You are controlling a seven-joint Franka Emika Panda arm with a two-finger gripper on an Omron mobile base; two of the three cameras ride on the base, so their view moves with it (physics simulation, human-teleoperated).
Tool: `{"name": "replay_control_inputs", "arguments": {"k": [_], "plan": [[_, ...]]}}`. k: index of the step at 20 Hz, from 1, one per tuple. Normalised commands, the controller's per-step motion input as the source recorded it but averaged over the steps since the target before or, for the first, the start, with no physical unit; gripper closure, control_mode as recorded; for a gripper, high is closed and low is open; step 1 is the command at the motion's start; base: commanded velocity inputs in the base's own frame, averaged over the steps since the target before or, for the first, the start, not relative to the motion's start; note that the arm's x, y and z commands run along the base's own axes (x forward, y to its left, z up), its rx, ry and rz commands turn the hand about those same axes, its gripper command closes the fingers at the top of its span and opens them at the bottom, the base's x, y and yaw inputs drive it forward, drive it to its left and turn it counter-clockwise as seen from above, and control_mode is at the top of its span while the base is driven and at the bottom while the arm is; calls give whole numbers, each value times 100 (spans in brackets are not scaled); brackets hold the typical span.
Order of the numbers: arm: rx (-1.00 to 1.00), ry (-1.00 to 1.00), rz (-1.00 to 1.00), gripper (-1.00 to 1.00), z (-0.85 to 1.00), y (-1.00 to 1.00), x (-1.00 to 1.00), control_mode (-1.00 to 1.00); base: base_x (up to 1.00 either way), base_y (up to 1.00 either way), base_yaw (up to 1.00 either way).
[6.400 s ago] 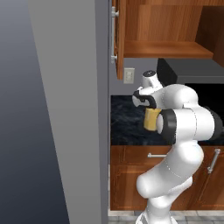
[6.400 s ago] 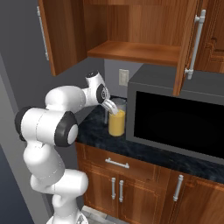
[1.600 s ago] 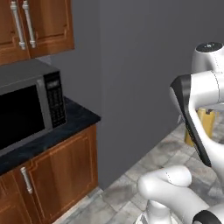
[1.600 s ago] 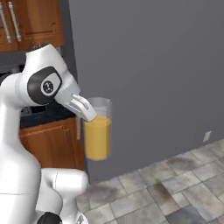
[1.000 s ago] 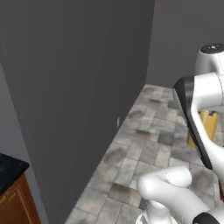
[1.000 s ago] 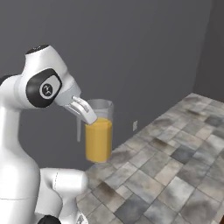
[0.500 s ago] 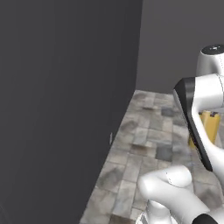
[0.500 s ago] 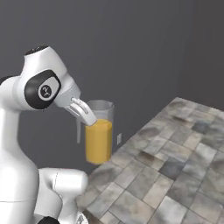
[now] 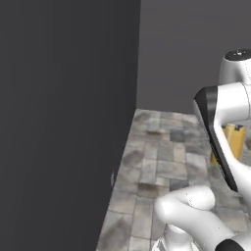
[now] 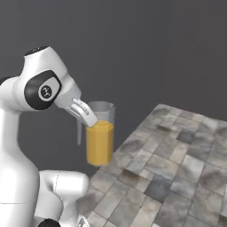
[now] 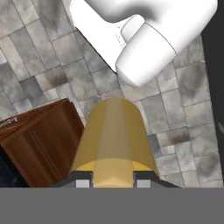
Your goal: There is a tray on the dining counter. Grab the cup, mug, and pitcher and place them on the tray. The pitcher may be placed next to the tray if it cannot fit the tray.
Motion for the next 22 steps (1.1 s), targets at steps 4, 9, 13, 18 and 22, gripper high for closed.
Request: {"name": "replay_control_inputs", "arguments": {"k": [4,9,13,18,22], "plan": [[0,0,0,100,0,0,0,100,100,-16,-42],[0,0,0,100,0,0,0,100,100,-7,-51],[0,0,0,100,0,0,0,100,100,-6,-53],[0,0,0,100,0,0,0,100,93,-1,-54],[0,0,0,100,0,0,0,100,74,0,-55]]}}
